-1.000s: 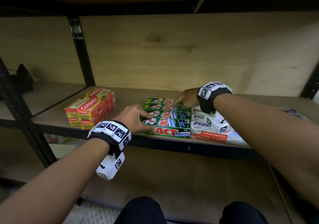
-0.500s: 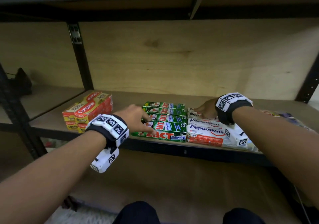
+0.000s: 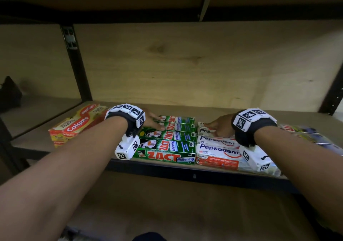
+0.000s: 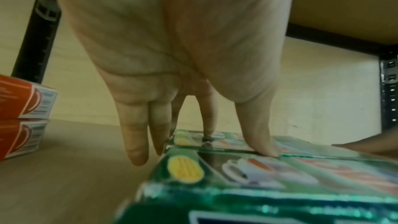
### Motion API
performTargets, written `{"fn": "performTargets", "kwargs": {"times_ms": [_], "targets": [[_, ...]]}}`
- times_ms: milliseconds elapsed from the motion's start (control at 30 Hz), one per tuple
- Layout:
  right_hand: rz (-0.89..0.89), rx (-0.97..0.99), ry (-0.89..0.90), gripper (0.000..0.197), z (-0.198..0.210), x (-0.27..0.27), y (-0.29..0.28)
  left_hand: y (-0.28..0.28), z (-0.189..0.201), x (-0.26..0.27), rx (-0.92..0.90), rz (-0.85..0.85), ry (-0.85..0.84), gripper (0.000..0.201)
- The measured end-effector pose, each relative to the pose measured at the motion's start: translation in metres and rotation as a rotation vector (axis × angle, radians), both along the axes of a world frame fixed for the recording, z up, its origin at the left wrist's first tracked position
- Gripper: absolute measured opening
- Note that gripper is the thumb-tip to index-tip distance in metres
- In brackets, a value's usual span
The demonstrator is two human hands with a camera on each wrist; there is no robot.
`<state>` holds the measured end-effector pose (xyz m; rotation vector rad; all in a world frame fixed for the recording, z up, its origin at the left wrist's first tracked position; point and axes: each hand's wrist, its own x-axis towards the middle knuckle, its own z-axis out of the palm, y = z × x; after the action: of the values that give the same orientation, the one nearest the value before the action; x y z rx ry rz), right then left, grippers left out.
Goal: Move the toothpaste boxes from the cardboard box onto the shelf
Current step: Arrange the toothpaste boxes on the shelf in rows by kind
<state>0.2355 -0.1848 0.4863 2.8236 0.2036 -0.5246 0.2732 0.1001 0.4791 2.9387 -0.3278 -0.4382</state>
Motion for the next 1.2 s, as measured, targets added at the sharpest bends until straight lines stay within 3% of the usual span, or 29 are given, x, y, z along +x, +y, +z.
{"fn": "performTargets", "kwargs": {"times_ms": [67, 133, 333, 433, 600, 800, 1033, 1133, 1200], "targets": [[-0.006, 0.003, 0.0, 0.059, 0.001, 0.0, 0.001, -0.003, 0.0, 0.0, -0.008, 0.008, -0.018, 0.079], [-0.003, 0.003, -0.004, 0.059, 0.001, -0.001, 0.0, -0.003, -0.002, 0.001, -0.022, 0.004, -0.046, 0.068], [-0.027, 0.055, -0.016, 0.059, 0.0, -0.006, 0.001, 0.002, -0.002, -0.008, 0.011, 0.014, -0.088, 0.074], [-0.044, 0.086, -0.057, 0.058, -0.001, -0.009, 0.002, 0.016, 0.005, -0.019, 0.03, 0.027, -0.103, 0.067], [-0.058, 0.114, -0.134, 0.053, 0.014, -0.019, 0.015, 0.07, 0.025, -0.047, 0.024, 0.053, -0.204, 0.042], [-0.022, 0.243, -0.24, 0.038, 0.03, -0.026, 0.075, 0.151, 0.046, -0.083, 0.063, 0.138, -0.325, 0.034], [0.17, 0.304, -0.254, 0.035, 0.045, -0.042, 0.186, 0.222, 0.044, -0.117, 0.145, 0.243, -0.283, 0.054], [0.17, 0.535, -0.204, 0.033, 0.043, -0.053, 0.234, 0.246, 0.033, -0.122, 0.079, 0.242, -0.228, 0.063], [0.087, 0.769, -0.07, 0.035, 0.035, -0.06, 0.265, 0.256, 0.022, -0.122, 0.023, 0.248, -0.2, 0.069]]}}
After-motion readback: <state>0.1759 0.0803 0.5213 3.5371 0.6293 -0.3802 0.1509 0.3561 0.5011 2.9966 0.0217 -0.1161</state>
